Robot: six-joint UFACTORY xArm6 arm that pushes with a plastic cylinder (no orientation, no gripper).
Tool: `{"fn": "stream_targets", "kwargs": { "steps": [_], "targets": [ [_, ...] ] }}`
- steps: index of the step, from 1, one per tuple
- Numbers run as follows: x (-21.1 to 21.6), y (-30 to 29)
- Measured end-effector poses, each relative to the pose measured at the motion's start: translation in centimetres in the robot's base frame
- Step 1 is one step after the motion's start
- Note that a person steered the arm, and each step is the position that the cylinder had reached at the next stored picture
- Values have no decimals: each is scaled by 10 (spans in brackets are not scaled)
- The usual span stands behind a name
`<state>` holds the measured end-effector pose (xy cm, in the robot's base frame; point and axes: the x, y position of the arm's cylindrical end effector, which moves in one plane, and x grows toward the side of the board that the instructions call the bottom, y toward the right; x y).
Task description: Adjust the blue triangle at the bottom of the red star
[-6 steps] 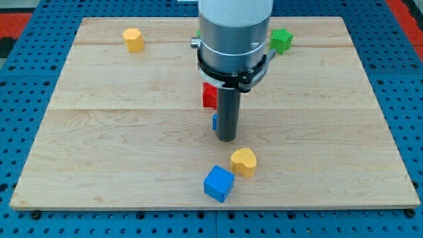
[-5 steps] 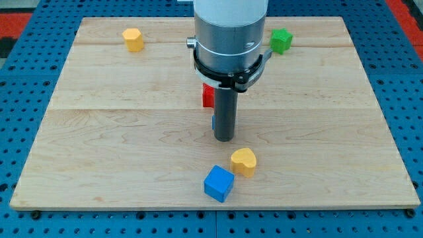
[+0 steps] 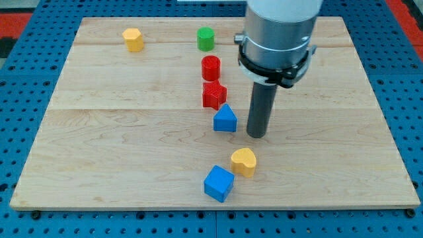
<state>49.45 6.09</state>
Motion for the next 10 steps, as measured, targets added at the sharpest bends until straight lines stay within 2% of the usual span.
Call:
{"fn": "stream_targets", "kwargs": {
  "steps": [4, 9, 10],
  "targets": [
    [-28, -19],
    [-18, -17],
    [-16, 14]
  ]
}}
